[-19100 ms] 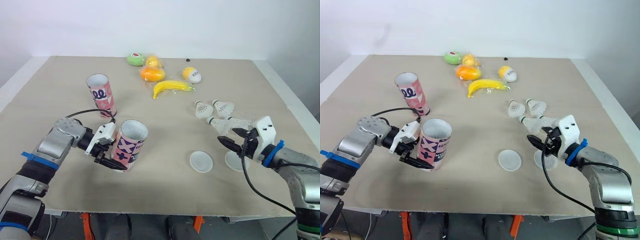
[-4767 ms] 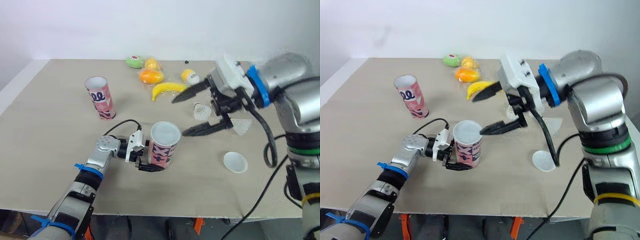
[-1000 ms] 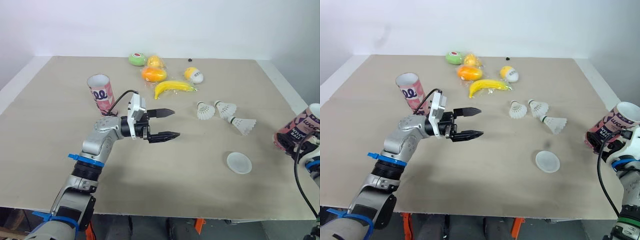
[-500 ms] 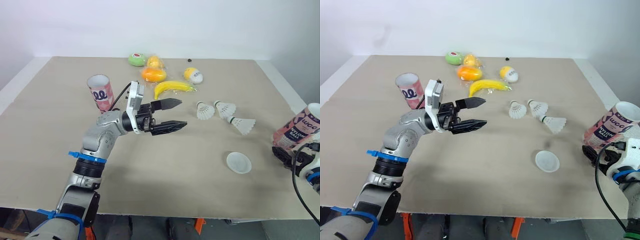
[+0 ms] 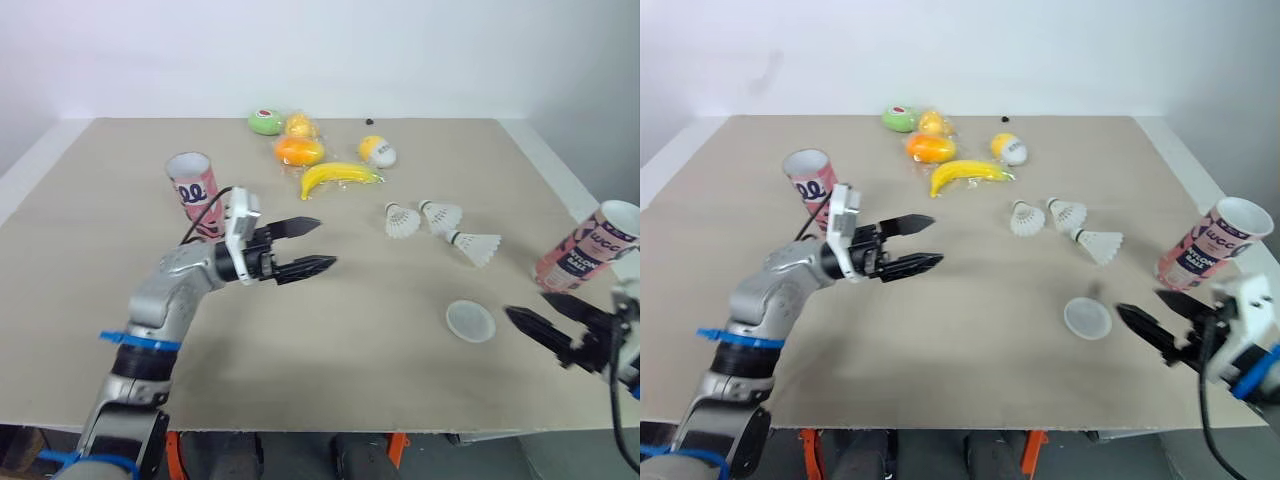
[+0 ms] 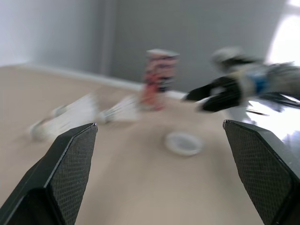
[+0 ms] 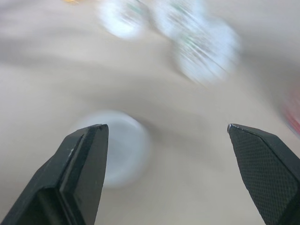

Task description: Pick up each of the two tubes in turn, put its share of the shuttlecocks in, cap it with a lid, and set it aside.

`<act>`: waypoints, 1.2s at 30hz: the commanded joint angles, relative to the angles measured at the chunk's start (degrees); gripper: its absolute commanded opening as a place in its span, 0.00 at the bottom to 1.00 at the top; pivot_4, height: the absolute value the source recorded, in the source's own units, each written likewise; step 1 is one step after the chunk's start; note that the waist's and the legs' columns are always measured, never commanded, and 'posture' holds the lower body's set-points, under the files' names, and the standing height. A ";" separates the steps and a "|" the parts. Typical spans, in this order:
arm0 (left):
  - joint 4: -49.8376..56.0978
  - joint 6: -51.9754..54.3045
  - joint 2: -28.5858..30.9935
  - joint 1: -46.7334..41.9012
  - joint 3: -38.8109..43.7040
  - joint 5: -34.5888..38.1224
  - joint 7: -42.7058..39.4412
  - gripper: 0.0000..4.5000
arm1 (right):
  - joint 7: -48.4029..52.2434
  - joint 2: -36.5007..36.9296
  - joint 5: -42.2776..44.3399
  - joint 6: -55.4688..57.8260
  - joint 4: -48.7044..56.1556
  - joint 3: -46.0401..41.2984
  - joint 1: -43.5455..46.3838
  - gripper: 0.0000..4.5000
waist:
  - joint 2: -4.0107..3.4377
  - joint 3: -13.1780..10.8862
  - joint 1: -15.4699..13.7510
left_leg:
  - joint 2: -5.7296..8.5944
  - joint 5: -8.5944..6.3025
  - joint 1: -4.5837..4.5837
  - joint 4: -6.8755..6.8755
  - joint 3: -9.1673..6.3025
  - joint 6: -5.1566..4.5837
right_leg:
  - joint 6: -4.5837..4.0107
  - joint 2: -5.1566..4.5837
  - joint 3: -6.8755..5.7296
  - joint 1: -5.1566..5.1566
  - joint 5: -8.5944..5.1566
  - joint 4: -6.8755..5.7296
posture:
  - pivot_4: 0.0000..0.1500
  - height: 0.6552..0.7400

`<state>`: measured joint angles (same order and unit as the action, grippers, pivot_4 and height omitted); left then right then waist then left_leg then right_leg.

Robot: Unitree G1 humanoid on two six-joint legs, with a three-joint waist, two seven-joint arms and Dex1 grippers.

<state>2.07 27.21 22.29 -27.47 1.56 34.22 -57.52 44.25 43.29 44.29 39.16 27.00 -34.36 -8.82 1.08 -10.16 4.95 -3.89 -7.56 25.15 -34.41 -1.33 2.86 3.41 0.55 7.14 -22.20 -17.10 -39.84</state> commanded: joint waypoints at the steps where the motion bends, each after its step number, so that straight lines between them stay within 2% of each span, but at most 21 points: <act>1: 6.15 1.68 1.62 4.31 4.55 0.68 6.12 1.00 | -2.59 -1.54 1.84 0.80 4.41 9.18 7.68 0.97 | 0.16 -0.09 -0.13 | 0.02 0.02 0.02 0.01 -0.03 -0.01 | -0.02 -0.01 -0.01 0.00 -0.01 0.00 | 1.00 1.00; 5: 9.67 2.16 -0.12 10.45 9.77 0.67 16.29 1.00 | -2.66 -5.23 -1.79 -0.13 1.78 22.42 17.76 0.97 | 0.43 -0.14 -0.81 | 0.07 0.04 0.11 -0.01 -0.02 0.01 | -0.11 -0.07 0.02 0.00 -0.09 0.05 | 1.00 1.00; 8: 9.86 0.71 -2.94 13.01 14.34 -0.41 25.25 1.00 | -1.39 -8.51 -4.81 -2.33 -2.92 29.04 23.50 0.97 | 0.48 -0.13 -1.23 | 0.08 0.03 0.26 0.04 -0.04 0.00 | 0.19 -0.10 -0.02 -0.01 0.07 0.31 | 1.00 1.00; 11: 6.74 -6.39 -2.48 15.73 14.88 -7.01 28.44 1.00 | 1.34 -11.19 -6.40 -4.22 -5.60 33.96 25.96 0.97 | 0.50 -0.13 -2.00 | 0.09 -0.03 0.42 0.07 -0.06 -0.04 | 0.23 -0.10 -0.05 -0.04 0.11 0.56 | 1.00 1.00; 14: 1.84 -11.06 -2.15 15.45 16.73 -9.87 31.16 1.00 | 2.01 -13.32 -7.57 -5.46 -7.82 36.15 27.77 0.97 | 0.51 -0.12 -2.32 | 0.09 -0.10 0.49 0.12 -0.08 -0.01 | 0.18 -0.09 -0.08 -0.10 0.09 0.64 | 1.00 1.00; 21: -9.95 -17.37 0.29 8.33 15.31 -12.83 28.39 1.00 | 1.70 -14.57 -7.92 -5.98 -7.36 35.58 28.85 0.97 | 0.55 -0.12 -2.53 | 0.09 -0.07 0.55 0.08 -0.19 0.06 | 0.19 -0.07 -0.20 -0.11 0.16 0.65 | 1.00 1.00; 30: -33.17 -27.62 2.84 -4.21 10.93 -16.86 18.14 1.00 | -0.81 -14.65 -8.38 -5.64 -3.93 35.17 26.87 0.97 | 0.55 -0.12 -2.39 | 0.09 -0.06 0.62 0.11 -0.21 0.04 | 0.16 -0.05 -0.21 -0.16 0.17 0.66 | 1.00 1.00; 36: -47.52 -32.06 3.54 -13.43 11.26 -18.21 17.32 1.00 | -2.57 -14.05 -7.84 -4.99 -1.25 33.90 25.82 0.97 | 0.55 -0.12 -2.42 | 0.09 -0.05 0.86 0.07 -0.42 0.05 | 0.15 -0.04 -0.43 -0.25 0.16 0.66 | 1.00 1.00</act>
<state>-44.31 -2.87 24.83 -39.46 12.09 16.44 -39.75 42.15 28.73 35.70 34.38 23.09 1.47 16.97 1.62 -10.29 2.53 -3.80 -7.61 26.03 -34.36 -1.77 2.91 3.56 0.51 6.68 -22.46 -16.94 -39.18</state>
